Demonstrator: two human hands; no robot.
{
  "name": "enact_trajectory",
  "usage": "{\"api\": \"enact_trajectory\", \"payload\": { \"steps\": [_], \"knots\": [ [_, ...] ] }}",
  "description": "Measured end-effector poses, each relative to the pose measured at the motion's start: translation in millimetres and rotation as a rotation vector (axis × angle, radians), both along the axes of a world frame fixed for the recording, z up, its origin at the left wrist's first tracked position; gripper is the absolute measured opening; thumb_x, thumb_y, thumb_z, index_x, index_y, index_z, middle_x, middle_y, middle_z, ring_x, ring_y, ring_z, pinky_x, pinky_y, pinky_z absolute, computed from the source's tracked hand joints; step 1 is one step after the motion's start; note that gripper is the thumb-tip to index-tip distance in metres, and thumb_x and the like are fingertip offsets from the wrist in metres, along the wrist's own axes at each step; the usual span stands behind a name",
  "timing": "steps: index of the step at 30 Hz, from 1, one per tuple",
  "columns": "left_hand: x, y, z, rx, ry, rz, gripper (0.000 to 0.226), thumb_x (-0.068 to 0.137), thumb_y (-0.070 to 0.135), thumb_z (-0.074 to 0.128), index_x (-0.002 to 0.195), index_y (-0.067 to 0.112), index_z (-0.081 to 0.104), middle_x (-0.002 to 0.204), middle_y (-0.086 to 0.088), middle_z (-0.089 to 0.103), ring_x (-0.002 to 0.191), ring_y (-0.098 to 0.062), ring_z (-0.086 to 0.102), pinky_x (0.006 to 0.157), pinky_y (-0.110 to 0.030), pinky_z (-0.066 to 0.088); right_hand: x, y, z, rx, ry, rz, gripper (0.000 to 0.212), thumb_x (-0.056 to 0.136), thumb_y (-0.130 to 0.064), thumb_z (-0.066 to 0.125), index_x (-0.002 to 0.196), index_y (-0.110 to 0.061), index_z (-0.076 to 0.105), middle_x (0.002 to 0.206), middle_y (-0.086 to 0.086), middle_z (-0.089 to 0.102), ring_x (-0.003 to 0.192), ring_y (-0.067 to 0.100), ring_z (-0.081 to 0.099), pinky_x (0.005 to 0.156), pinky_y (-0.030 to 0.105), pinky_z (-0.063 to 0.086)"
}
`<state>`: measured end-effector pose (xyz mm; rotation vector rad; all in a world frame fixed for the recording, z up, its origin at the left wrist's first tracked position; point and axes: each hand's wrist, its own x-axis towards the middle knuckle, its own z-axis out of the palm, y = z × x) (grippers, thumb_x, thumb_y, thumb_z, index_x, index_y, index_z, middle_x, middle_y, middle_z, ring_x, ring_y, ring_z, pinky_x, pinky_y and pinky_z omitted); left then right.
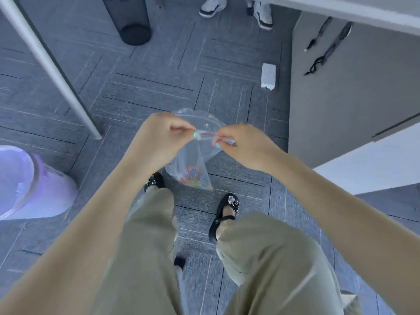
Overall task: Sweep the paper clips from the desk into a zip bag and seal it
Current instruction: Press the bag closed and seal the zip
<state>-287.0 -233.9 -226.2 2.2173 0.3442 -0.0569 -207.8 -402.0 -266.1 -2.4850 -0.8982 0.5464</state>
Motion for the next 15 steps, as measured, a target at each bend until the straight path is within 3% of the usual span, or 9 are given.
{"api": "enact_trajectory", "payload": {
  "steps": [2, 4, 6, 10, 13, 15],
  "knots": [
    [-10.0, 15.6, -21.4, 0.031, 0.071, -0.005, 0.015, 0.083, 0.021, 0.058, 0.088, 0.021, 0.072, 0.072, 0.022, 0.058, 0.068, 0.007, 0.054, 0.054, 0.001, 0.033, -6.8, 17.1, -27.0, 0.004, 0.089, 0.023, 0.018, 0.093, -0.025, 0.046, 0.097, -0.024, 0.064, 0.096, -0.013, 0.065, 0.080, 0.011, 0.060, 0.070, 0.028, 0.040],
    [-16.7, 40.2, -45.0, 0.054, 0.138, -0.006, 0.015, 0.084, 0.019, 0.057, 0.089, 0.017, 0.071, 0.072, 0.028, 0.051, 0.070, 0.013, 0.049, 0.058, 0.002, 0.031, -14.5, 42.2, -56.2, 0.048, 0.193, 0.025, 0.017, 0.093, -0.023, 0.048, 0.095, -0.025, 0.065, 0.105, -0.009, 0.068, 0.092, 0.011, 0.062, 0.077, 0.030, 0.046],
    [-23.5, 69.4, -69.3, 0.066, 0.210, 0.017, 0.014, 0.083, 0.018, 0.058, 0.087, 0.015, 0.070, 0.075, 0.020, 0.054, 0.075, 0.005, 0.053, 0.061, -0.003, 0.031, -22.6, 69.7, -84.5, 0.066, 0.278, 0.041, 0.016, 0.092, -0.023, 0.051, 0.095, -0.025, 0.066, 0.104, -0.006, 0.069, 0.091, 0.007, 0.060, 0.080, 0.031, 0.048],
    [-26.7, 122.1, -122.0, 0.103, 0.332, 0.077, 0.011, 0.080, 0.012, 0.055, 0.077, 0.012, 0.066, 0.102, -0.006, 0.056, 0.092, -0.022, 0.055, 0.063, -0.021, 0.037, -38.1, 121.1, -136.6, 0.072, 0.426, 0.108, 0.017, 0.091, -0.019, 0.053, 0.099, -0.020, 0.068, 0.103, -0.002, 0.069, 0.089, 0.008, 0.060, 0.080, 0.026, 0.047],
    [-13.1, 147.6, -164.9, 0.201, 0.390, 0.032, 0.016, 0.080, 0.010, 0.049, 0.080, 0.005, 0.064, 0.112, -0.011, 0.050, 0.104, -0.030, 0.045, 0.081, -0.028, 0.033, -41.4, 153.1, -181.1, 0.091, 0.527, 0.046, 0.015, 0.089, -0.021, 0.055, 0.096, -0.019, 0.068, 0.095, -0.002, 0.068, 0.087, 0.012, 0.061, 0.082, 0.032, 0.047],
    [-2.6, 160.1, -195.8, 0.272, 0.409, -0.035, 0.021, 0.080, 0.010, 0.047, 0.088, 0.001, 0.064, 0.114, -0.012, 0.047, 0.107, -0.029, 0.038, 0.092, -0.029, 0.031, -39.4, 168.3, -212.5, 0.084, 0.629, -0.015, 0.013, 0.089, -0.020, 0.055, 0.093, -0.020, 0.067, 0.088, -0.005, 0.065, 0.081, 0.008, 0.060, 0.079, 0.029, 0.045]
  ]
}}
